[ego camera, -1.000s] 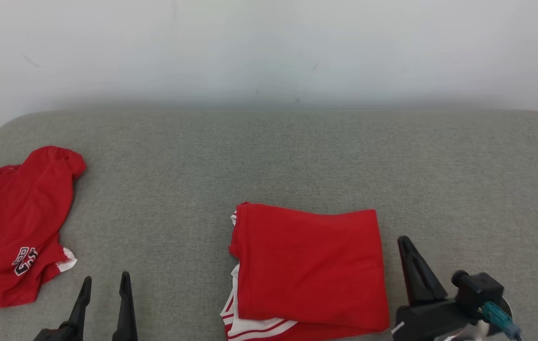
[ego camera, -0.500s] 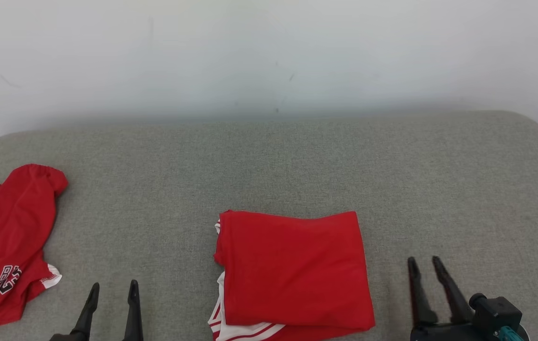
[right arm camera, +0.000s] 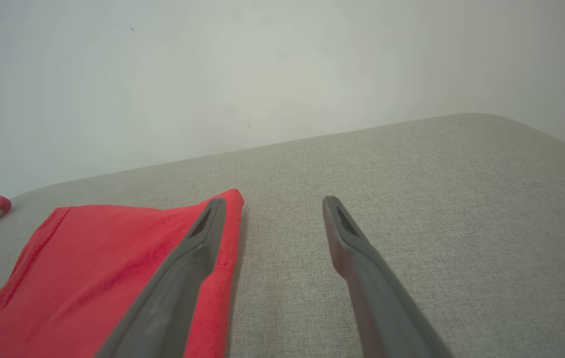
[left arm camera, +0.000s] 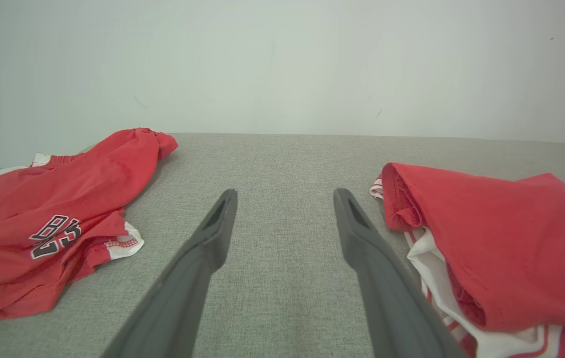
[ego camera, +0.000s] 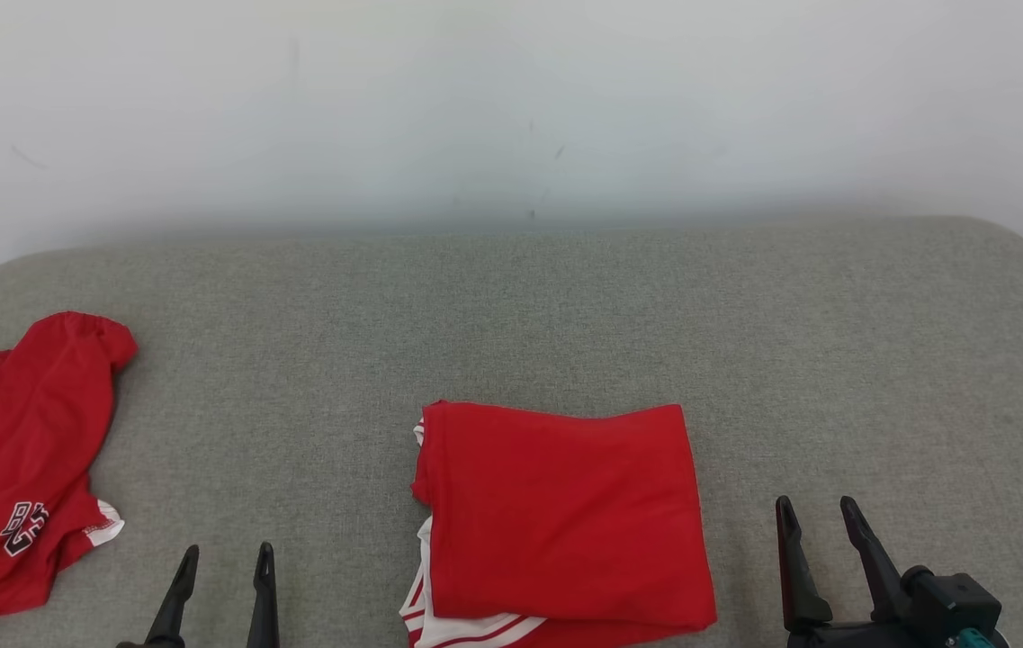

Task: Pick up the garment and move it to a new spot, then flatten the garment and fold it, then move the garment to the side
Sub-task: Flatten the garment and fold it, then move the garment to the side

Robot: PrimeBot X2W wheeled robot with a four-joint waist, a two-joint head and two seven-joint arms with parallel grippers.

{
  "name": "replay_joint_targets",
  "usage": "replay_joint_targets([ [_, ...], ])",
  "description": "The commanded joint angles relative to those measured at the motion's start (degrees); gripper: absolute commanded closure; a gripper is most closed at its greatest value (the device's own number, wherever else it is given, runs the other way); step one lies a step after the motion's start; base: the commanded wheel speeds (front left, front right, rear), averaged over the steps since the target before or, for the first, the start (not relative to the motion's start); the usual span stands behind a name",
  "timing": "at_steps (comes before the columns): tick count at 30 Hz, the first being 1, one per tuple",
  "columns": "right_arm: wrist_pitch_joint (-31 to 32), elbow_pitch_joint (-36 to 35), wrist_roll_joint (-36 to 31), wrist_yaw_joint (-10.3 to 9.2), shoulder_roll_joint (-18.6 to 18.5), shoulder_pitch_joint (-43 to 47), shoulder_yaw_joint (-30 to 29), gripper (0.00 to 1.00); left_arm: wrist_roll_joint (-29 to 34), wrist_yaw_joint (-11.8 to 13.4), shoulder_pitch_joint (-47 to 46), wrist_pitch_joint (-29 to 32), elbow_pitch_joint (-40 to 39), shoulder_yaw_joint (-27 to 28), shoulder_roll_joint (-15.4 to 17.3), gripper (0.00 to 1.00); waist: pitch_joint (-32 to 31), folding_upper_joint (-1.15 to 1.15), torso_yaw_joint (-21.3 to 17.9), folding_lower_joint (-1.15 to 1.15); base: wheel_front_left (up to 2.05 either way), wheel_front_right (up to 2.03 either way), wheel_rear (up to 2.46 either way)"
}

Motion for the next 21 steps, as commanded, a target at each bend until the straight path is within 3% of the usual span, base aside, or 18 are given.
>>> replay_joint_targets([
  [1, -0.07, 0.09, -0.33, -0.10, 0.16, 0.31, -0.22, 0.00, 0.51, 0.09, 0.79, -0.11, -0.25, -0.10, 0.09, 0.00, 0.00, 0.00, 0.05, 0.00, 0.00, 0.00, 0.00],
  [21, -0.07, 0.94, 0.18, -0.10, 0.26, 0.20, 0.11, 0.00, 1.40, 0.09, 1.11, -0.11, 0.00, -0.28, 0.14, 0.00, -0.14, 0.00, 0.11, 0.00, 0.00, 0.00, 0.00],
])
